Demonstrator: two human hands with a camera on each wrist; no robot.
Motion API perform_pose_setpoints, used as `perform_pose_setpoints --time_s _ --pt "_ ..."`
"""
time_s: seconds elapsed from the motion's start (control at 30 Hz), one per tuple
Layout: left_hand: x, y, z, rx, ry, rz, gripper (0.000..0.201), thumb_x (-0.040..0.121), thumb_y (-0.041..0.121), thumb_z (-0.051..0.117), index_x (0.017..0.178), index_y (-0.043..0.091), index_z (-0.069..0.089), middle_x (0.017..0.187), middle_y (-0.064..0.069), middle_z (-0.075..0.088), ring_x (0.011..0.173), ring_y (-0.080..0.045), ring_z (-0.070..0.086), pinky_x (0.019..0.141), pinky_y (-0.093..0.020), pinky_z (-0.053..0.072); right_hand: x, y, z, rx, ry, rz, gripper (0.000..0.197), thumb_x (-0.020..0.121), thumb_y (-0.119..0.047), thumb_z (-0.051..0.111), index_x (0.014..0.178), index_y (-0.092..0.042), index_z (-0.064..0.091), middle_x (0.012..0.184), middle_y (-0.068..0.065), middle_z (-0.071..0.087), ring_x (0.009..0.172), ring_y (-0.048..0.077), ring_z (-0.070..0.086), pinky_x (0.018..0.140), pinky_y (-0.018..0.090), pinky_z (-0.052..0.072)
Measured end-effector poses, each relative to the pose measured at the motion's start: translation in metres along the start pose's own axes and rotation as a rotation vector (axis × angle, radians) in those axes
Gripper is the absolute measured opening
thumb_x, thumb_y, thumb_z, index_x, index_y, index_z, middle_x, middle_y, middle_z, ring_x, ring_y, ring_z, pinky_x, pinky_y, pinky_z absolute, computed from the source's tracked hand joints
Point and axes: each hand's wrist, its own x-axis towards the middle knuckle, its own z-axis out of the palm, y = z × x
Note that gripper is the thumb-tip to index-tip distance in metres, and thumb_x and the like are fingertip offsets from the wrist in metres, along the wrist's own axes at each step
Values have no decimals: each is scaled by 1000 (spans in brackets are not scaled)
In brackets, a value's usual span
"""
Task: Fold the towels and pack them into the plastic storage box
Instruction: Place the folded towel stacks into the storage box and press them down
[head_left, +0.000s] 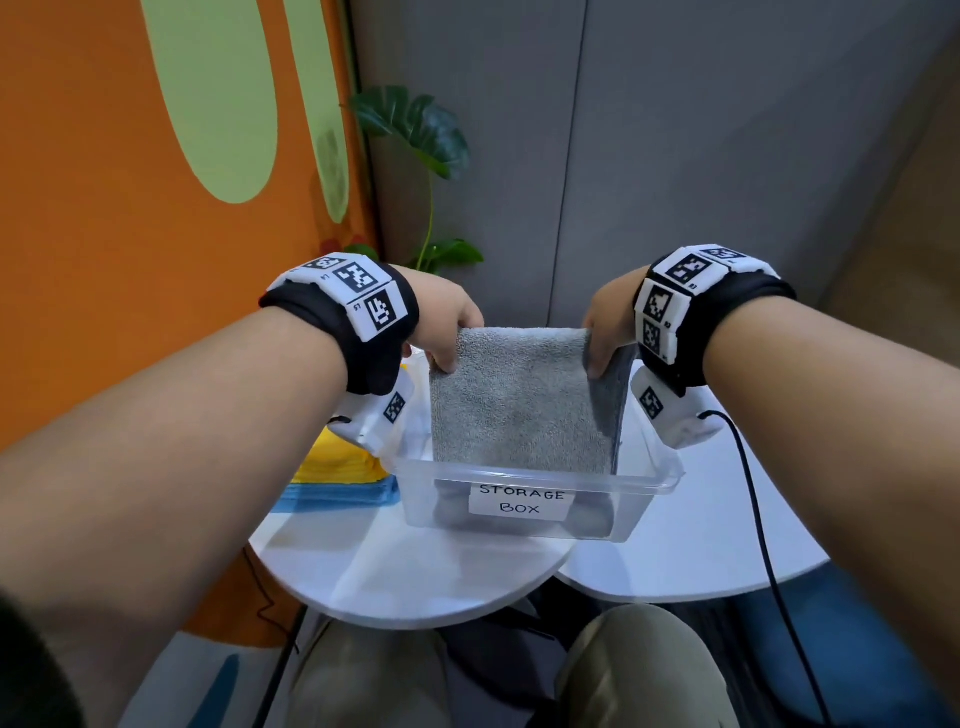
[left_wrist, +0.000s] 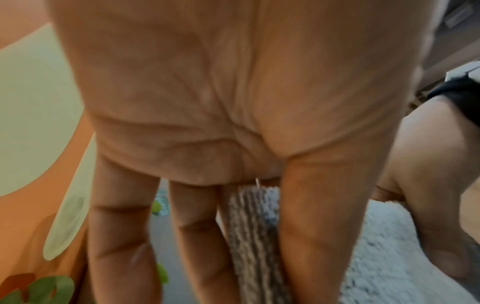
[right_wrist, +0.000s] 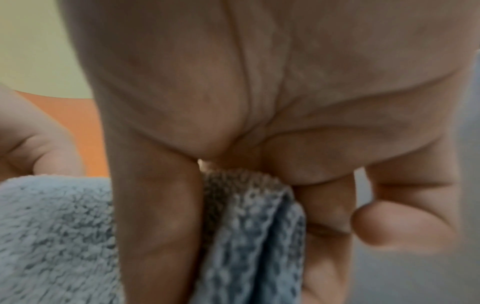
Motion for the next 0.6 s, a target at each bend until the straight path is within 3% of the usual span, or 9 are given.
perform_pose_setpoints --time_s 0.07,0.17,0.27,0.33,0.4,0.47,0.53,0.6 --pt "0 0 -3 -5 -28 -13 22 84 10 68 104 19 66 82 3 63 63 -8 56 57 -22 53 2 -1 -1 21 -23 -4 12 66 -38 81 71 -30 72 69 -14 69 80 16 67 75 25 51" --pt "4 1 -4 12 -62 -10 24 86 7 67 109 15 66 88 1 63 65 -7 57 40 -8 41 11 -1 1 1 -50 7 18 59 -44 82 67 -31 72 73 -12 71 83 16 68 80 28 52" --pt "11 2 2 44 -105 -11 27 88 5 65 114 11 64 98 -4 66 76 -13 60 36 -7 37 27 0 6 -22 -62 25 21 51 -51 81 62 -36 72 77 -11 72 81 17 68 72 27 49" --pt "16 4 6 72 -120 -23 29 88 7 65 117 10 63 108 -7 67 82 -16 59 35 -6 37 33 3 13 -46 -59 29 18 55 -49 82 62 -36 71 74 -13 71 80 16 68 64 23 47" --pt "21 7 10 99 -100 -43 30 88 12 66 118 12 63 108 -6 67 79 -16 57 33 -6 36 37 3 21 -27 -42 25 15 62 -38 83 63 -30 70 67 -14 69 76 15 65 50 18 43" --pt "25 10 12 140 -75 -58 27 88 15 66 115 12 63 99 -4 66 71 -15 57 41 -9 42 45 2 25 -62 -52 49 16 67 -31 83 69 -28 67 73 -10 67 72 13 61 44 16 40" --pt "32 11 15 169 -80 -78 26 86 15 66 112 10 64 94 -3 69 78 -17 64 63 -20 51 59 1 30 -143 -57 112 22 57 -43 85 66 -32 68 76 -13 68 68 10 64 50 16 42" --pt "39 11 17 180 -97 -100 26 86 15 66 112 10 64 84 -2 68 84 -20 67 72 -28 52 78 2 31 -161 0 148 25 45 -49 84 59 -36 67 67 -16 66 65 11 66 53 20 43"
